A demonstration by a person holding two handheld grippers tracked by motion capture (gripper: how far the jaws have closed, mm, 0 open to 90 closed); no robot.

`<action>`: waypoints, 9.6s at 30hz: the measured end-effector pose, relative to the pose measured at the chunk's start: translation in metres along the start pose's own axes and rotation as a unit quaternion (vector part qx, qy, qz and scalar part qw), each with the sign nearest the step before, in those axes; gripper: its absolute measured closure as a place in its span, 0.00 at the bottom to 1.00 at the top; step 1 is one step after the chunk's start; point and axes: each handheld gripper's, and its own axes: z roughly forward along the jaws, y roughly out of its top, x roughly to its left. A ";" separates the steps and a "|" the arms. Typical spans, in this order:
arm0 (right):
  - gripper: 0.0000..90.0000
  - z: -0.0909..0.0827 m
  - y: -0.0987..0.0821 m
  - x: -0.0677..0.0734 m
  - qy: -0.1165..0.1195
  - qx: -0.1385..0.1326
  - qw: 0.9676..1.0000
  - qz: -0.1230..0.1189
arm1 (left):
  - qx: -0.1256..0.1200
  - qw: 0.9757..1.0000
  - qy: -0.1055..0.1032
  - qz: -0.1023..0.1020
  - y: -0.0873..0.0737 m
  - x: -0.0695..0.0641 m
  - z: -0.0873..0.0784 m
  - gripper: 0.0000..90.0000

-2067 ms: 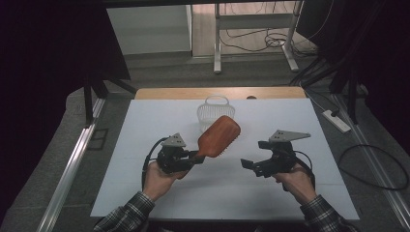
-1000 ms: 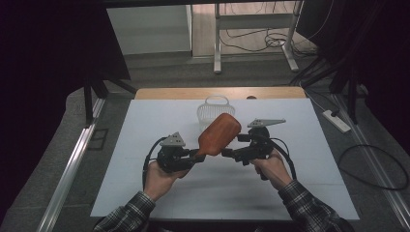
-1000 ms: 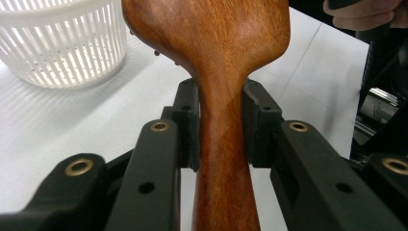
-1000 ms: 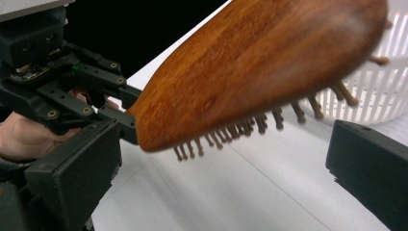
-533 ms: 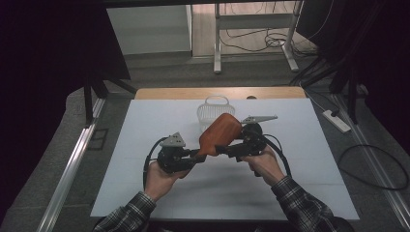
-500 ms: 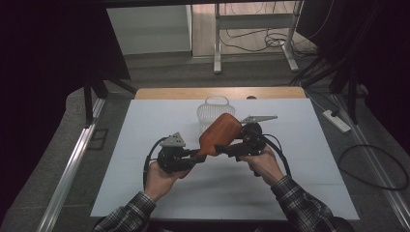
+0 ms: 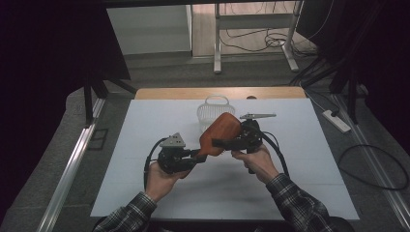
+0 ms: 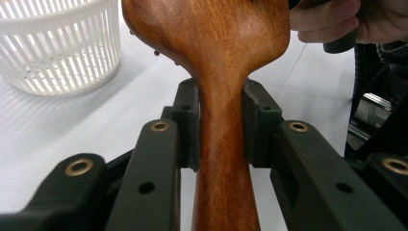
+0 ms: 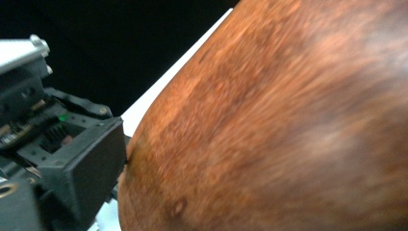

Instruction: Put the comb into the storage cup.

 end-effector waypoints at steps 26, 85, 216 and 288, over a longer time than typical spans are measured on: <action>0.57 -0.013 -0.002 -0.009 0.072 -0.028 0.992 0.095 | 0.038 0.999 0.009 0.018 -0.004 -0.002 0.017 0.79; 0.60 -0.030 0.043 -0.005 -0.003 -0.067 0.997 0.042 | 0.040 0.999 0.016 0.001 -0.024 0.009 -0.012 0.00; 0.60 0.012 0.117 -0.053 -0.153 -0.109 0.982 0.031 | 0.027 0.990 0.121 -0.063 -0.107 -0.006 -0.119 0.00; 0.53 0.025 0.057 -0.079 -0.175 -0.126 0.970 0.110 | 0.038 0.990 0.121 -0.070 -0.105 -0.004 -0.116 0.01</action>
